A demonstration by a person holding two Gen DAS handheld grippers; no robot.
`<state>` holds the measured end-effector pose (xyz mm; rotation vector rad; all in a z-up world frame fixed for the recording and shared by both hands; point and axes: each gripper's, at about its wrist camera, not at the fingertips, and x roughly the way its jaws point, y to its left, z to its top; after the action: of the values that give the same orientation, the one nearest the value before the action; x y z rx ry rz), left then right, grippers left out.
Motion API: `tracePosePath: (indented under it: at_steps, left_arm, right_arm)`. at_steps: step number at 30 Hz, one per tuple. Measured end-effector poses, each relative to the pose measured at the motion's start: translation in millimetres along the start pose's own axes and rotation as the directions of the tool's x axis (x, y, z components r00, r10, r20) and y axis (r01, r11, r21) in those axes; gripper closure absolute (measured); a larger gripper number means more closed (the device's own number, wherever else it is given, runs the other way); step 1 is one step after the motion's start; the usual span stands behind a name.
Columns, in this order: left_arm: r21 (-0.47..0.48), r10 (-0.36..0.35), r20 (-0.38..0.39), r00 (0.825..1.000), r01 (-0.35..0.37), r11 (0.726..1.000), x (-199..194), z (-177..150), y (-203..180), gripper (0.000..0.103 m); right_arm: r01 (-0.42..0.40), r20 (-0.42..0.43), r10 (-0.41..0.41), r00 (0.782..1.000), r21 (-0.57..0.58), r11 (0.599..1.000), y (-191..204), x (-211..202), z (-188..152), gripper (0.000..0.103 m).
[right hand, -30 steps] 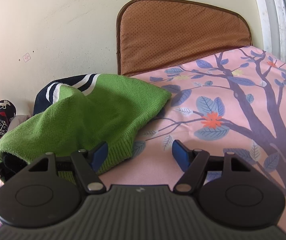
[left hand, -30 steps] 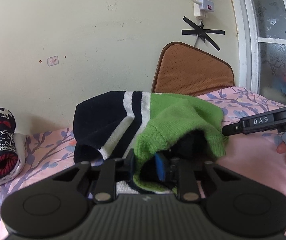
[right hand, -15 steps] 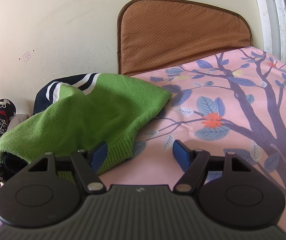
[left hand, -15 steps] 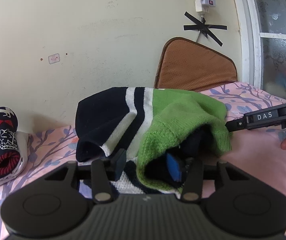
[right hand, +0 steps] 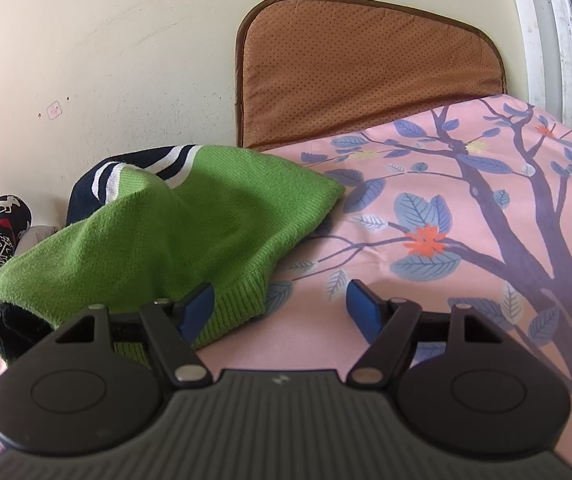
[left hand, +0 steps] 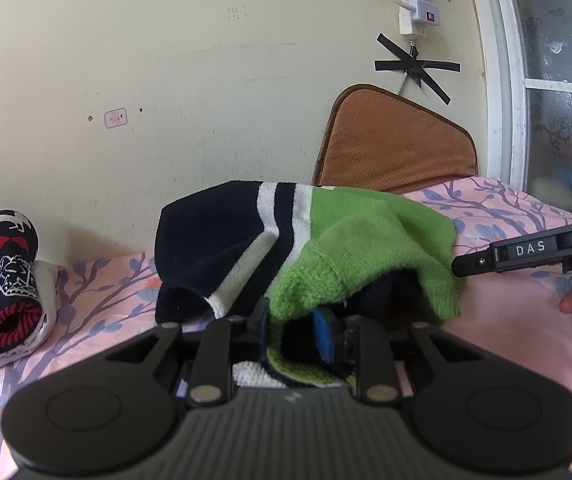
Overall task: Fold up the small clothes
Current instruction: 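Close the left gripper on the green sweater edge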
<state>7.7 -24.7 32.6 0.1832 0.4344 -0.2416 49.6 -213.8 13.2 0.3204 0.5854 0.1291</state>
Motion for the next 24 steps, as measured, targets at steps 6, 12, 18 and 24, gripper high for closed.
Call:
tracePosePath:
  at_steps: [6,12,18,24]
  left_arm:
    - [-0.012,0.006,-0.006,1.000,-0.006,1.000,1.1,-0.5,3.2,0.072]
    - [-0.014,0.002,0.005,1.000,-0.002,1.000,-0.6,0.5,3.1,0.080]
    - [0.001,0.010,0.000,1.000,-0.010,1.000,0.8,-0.1,0.0,0.077]
    - [0.002,0.007,0.008,1.000,-0.007,1.000,0.1,-0.4,0.3,0.080]
  right_arm:
    - [0.001,0.000,-0.001,1.000,0.000,1.000,0.0,-0.1,0.0,0.027]
    - [0.001,0.000,-0.001,1.000,0.000,1.000,0.1,0.0,0.0,0.027]
    - [0.000,0.000,0.000,1.000,0.000,1.000,0.3,0.0,0.1,0.027]
    - [0.001,-0.001,-0.001,1.000,-0.001,1.000,0.3,0.0,0.2,0.027]
